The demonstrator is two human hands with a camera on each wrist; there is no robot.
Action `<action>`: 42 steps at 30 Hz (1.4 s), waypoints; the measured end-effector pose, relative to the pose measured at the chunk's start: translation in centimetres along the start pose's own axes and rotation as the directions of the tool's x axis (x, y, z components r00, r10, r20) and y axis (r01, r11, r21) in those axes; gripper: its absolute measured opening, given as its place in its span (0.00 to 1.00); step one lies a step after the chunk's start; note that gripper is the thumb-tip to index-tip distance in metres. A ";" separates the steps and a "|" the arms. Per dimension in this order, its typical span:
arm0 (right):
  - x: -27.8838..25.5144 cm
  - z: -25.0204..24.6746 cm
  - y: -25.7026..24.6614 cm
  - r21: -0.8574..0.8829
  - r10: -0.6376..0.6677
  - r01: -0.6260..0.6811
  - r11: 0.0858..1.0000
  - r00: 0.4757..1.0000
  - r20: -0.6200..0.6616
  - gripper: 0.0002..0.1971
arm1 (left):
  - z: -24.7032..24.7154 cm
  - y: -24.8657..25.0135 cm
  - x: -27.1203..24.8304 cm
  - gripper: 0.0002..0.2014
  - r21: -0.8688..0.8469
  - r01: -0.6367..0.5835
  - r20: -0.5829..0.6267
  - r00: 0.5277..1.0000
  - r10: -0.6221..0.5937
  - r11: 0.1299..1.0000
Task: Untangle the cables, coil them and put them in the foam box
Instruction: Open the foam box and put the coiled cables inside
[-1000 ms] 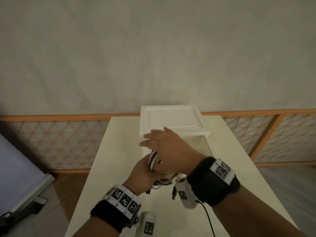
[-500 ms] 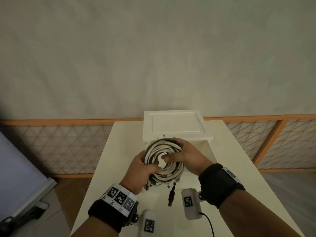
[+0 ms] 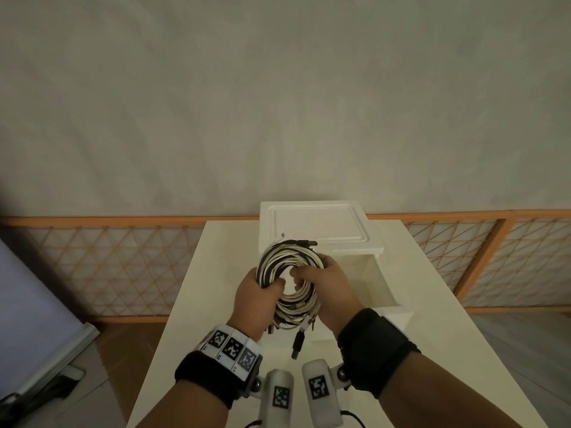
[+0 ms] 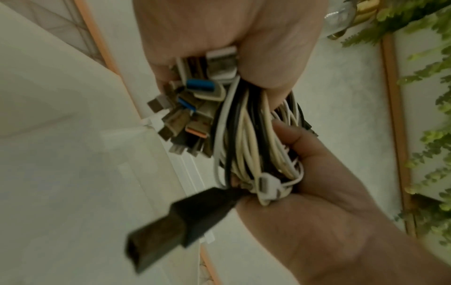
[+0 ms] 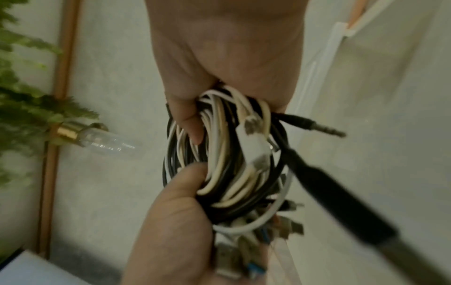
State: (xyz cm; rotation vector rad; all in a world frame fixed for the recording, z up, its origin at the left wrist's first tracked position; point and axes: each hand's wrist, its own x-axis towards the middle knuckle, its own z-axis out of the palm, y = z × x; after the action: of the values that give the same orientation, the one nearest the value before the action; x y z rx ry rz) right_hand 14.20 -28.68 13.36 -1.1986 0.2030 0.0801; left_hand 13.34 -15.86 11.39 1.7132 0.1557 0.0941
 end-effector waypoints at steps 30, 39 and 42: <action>-1.8 0.4 2.1 -0.027 0.039 -0.033 0.999 0.951 0.306 0.12 | -1.1 -0.9 -1.1 0.09 -0.524 0.365 0.148 0.929 -0.340 0.769; -0.9 -0.6 3.0 -0.075 0.365 -0.358 0.931 0.894 0.259 0.28 | -0.2 -0.5 -1.2 0.12 -0.533 0.138 0.133 0.988 -0.079 0.835; -0.8 -0.7 3.1 0.025 0.362 -0.389 0.921 0.878 0.313 0.21 | 0.0 -0.5 -0.8 0.14 -0.503 0.069 0.110 0.994 -0.016 0.862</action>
State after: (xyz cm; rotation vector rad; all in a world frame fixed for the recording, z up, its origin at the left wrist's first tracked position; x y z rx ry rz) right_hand 12.80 -28.19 10.42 -1.0302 0.1647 0.5893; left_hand 12.50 -15.87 10.88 1.1817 0.0819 0.0109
